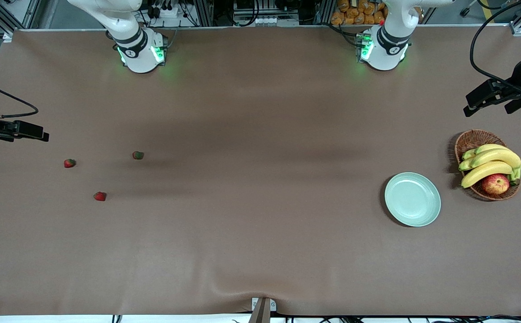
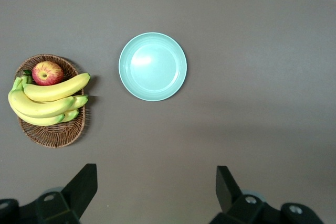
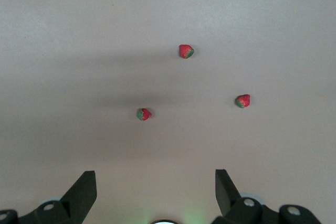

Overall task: Collect all strawberries into plate
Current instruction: 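Move the right gripper down over a red strawberry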

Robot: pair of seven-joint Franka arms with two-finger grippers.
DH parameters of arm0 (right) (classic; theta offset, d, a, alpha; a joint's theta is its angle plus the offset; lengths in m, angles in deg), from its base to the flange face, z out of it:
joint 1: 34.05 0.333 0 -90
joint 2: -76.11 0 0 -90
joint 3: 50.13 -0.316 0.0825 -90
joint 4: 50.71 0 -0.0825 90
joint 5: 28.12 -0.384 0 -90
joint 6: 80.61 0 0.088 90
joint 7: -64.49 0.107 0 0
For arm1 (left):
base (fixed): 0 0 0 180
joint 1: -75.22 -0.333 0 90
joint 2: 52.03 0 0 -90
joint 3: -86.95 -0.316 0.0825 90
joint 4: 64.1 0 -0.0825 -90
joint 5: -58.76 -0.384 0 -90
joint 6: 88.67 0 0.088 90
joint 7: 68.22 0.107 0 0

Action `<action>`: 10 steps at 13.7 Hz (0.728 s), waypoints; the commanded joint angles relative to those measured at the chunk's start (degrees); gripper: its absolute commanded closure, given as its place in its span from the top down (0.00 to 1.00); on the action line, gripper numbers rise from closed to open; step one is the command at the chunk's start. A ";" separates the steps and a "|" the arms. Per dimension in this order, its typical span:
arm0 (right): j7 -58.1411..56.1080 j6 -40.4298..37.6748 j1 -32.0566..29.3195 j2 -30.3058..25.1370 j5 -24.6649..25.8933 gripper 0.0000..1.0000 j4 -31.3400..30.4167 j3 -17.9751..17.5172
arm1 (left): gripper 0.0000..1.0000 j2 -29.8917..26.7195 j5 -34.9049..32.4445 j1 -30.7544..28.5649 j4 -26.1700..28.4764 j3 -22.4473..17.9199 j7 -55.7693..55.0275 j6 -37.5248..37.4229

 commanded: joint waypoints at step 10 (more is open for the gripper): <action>1.01 -0.42 -0.16 0.25 -1.48 1.00 4.84 -0.49 | 1.00 -0.54 -1.10 0.04 1.13 -0.09 0.28 -1.30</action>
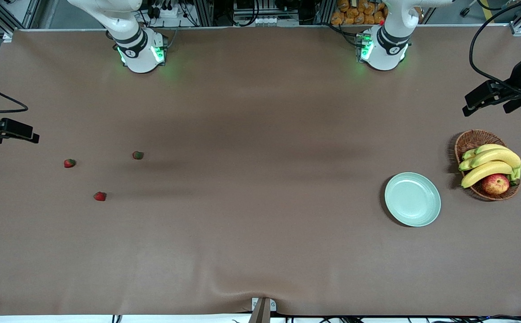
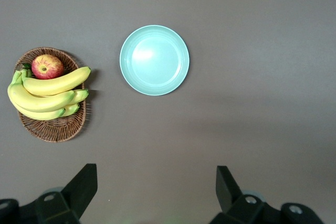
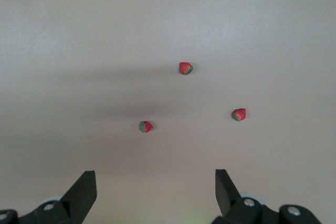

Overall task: Collect all strawberries into plate
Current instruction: 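Move the right gripper down over a red strawberry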

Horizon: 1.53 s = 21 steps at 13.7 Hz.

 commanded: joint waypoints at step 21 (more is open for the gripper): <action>-6.02 31.74 -2.28 25.63 0.13 1.00 -9.98 -0.28 | 1.00 -0.92 -0.99 0.29 5.21 1.25 0.31 3.83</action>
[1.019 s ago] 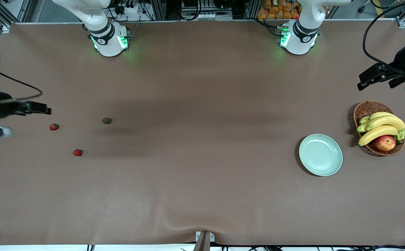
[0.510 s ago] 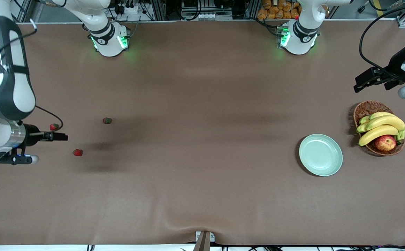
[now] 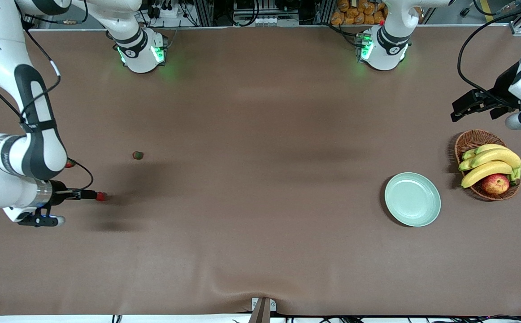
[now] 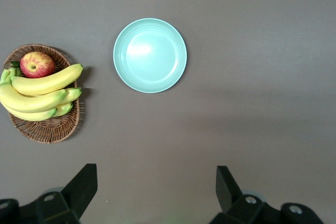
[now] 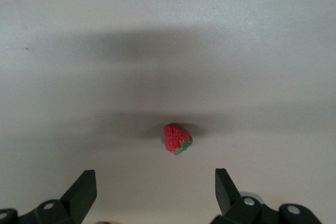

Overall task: Collect all strawberries into plate
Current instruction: 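Grasp the strawberry with the right gripper while the left gripper nears the plate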

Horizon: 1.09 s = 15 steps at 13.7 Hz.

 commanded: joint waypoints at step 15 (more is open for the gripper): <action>-7.94 11.77 -1.68 5.40 1.58 0.62 -4.19 -0.63 | 1.00 -1.20 -0.99 -0.52 2.71 0.29 1.19 2.27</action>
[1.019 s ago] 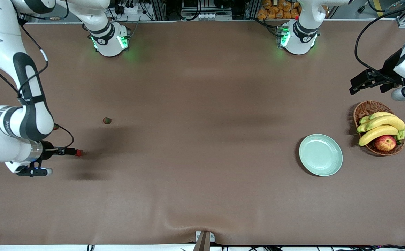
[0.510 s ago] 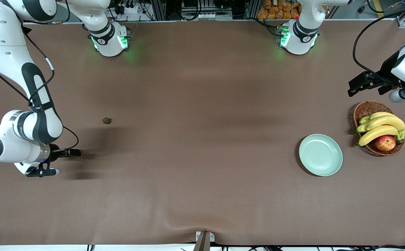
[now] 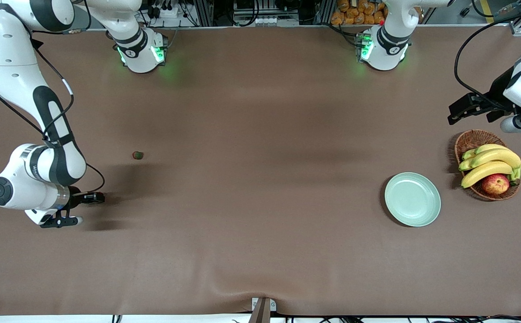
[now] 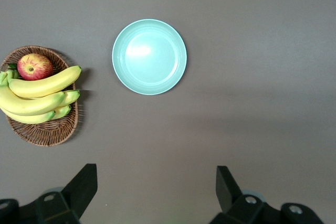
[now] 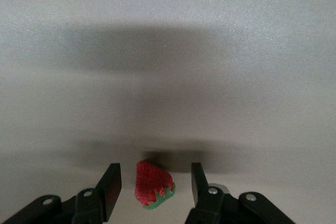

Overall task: Collect all strawberries into plate
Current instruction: 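Grasp the strawberry with the right gripper while the left gripper nears the plate, then carry the strawberry to mid-table and release it with the right gripper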

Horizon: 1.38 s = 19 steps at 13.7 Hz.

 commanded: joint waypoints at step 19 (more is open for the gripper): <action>17.32 -20.61 9.52 -0.23 -10.66 0.00 12.20 -1.64 | 1.00 6.35 -1.08 0.98 6.28 4.97 -8.73 13.98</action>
